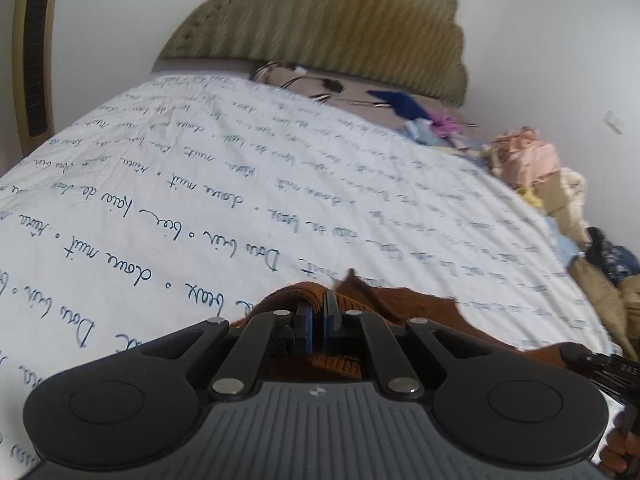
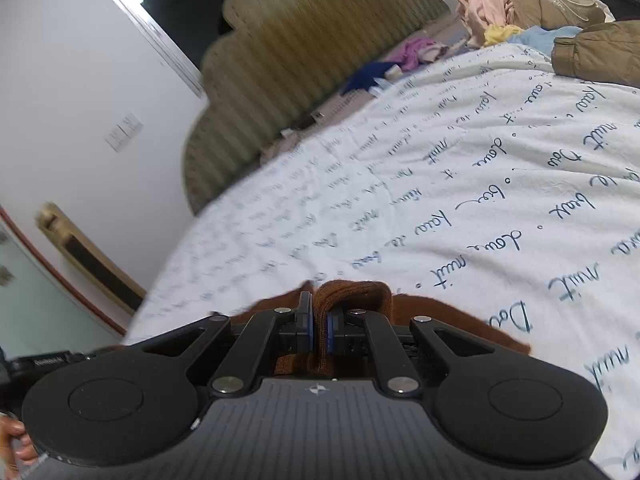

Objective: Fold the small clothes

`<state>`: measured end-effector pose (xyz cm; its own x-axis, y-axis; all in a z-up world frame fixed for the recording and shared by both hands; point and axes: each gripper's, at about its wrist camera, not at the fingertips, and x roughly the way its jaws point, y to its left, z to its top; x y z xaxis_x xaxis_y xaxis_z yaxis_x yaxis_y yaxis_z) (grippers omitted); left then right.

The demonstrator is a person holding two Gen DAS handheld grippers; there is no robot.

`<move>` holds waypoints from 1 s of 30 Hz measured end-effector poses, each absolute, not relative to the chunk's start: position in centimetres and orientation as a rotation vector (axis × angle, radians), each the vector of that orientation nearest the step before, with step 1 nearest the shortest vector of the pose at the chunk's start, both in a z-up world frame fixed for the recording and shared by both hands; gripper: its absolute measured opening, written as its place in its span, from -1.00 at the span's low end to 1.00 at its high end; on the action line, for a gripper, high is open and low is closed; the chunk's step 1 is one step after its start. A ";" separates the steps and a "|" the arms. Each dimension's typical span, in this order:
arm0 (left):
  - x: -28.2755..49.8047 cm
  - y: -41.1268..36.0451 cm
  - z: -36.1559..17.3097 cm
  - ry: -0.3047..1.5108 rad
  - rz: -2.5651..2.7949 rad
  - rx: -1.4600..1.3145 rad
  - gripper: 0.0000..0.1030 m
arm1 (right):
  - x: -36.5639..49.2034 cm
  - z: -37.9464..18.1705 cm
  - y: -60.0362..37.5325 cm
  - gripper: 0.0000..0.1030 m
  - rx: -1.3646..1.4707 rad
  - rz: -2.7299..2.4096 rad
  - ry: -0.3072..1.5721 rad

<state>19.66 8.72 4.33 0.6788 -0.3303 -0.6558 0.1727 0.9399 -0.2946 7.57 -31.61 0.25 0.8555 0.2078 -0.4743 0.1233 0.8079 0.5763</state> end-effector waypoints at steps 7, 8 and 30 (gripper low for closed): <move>22.9 7.6 0.0 0.855 -0.206 -0.209 -0.87 | 12.2 -3.3 -31.3 -0.59 0.638 -0.005 0.662; 23.0 7.7 -0.3 0.875 -0.191 -0.206 -0.82 | 12.6 -3.9 -31.5 -0.35 0.659 -0.009 0.683; 5.5 17.2 -0.9 0.751 -0.390 -0.109 0.35 | -6.2 -3.7 -28.9 0.05 0.583 0.145 0.573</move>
<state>5.47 17.24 -0.94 0.6633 -0.3825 -0.6433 0.3054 0.9230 -0.2340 -6.25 -28.94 -3.70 0.8352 0.2867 -0.4693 0.0283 0.8298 0.5573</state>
